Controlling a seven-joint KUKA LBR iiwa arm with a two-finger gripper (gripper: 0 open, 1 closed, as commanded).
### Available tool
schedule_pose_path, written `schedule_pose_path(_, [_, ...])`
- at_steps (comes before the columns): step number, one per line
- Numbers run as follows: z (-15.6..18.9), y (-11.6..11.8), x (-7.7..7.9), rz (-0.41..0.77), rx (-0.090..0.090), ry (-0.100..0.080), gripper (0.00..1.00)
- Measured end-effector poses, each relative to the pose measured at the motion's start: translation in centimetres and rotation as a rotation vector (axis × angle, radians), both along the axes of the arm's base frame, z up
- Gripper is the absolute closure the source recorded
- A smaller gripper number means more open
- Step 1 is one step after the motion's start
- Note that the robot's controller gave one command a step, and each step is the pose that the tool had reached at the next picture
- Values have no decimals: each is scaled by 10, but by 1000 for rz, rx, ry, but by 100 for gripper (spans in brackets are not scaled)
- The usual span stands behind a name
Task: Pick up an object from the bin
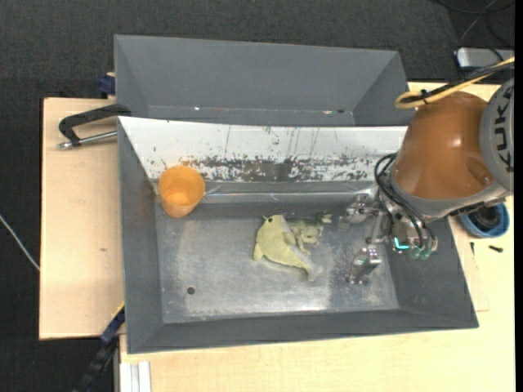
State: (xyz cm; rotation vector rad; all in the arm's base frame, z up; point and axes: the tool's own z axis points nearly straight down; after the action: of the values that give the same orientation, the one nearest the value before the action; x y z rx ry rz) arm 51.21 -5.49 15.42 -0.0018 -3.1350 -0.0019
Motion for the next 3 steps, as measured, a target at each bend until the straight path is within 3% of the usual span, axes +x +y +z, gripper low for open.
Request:
schedule_pose_path(1, [-73,103,22,49,4,-8,0])
schedule_pose_path(2, [-72,99,22,45,0,-8,100])
schedule_pose_path(3, [112,88,-9,266,-1,-22,100])
